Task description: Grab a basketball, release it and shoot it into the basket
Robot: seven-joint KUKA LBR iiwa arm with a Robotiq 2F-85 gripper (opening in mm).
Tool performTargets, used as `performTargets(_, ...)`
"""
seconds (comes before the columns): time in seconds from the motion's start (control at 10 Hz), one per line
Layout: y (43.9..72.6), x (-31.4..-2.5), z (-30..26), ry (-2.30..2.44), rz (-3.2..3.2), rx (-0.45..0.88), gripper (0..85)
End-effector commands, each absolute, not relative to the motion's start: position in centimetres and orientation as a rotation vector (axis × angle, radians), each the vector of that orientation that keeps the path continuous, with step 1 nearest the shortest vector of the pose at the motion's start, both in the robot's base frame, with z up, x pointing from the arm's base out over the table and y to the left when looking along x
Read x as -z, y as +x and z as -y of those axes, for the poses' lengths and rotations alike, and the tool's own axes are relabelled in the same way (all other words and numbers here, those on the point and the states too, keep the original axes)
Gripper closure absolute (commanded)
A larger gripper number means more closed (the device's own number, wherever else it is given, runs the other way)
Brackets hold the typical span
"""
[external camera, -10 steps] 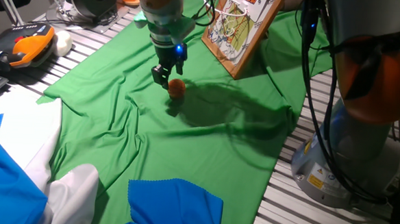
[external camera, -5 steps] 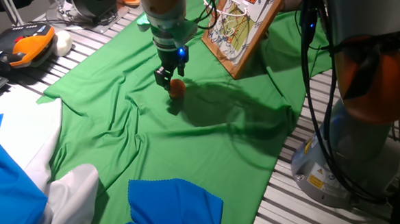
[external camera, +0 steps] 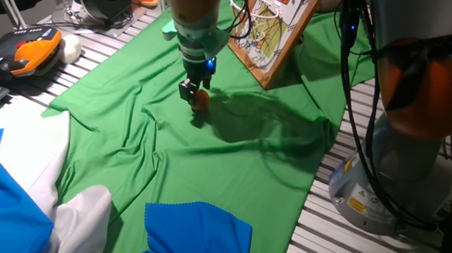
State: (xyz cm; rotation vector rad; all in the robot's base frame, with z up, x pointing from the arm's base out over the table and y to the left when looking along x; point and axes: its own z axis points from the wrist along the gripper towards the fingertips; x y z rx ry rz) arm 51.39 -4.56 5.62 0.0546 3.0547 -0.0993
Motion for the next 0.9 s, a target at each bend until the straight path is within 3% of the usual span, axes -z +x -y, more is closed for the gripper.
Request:
performTargets(0.0,51.4,-5.6,4.6,0.03,-3.052,0.108,34.0)
performTargets(0.2,51.4,-5.6,4.6,-0.034,-3.057,0.116,68.0)
performTargets(0.3,51.4,-5.7,4.6,-0.058,-3.056,0.131,68.0)
performTargets(0.4,51.5,-6.1,4.6,-0.064,-3.064,0.134,85.0)
performTargets(0.8,51.3,-10.0,3.9,-0.019,-3.105,0.126,85.0)
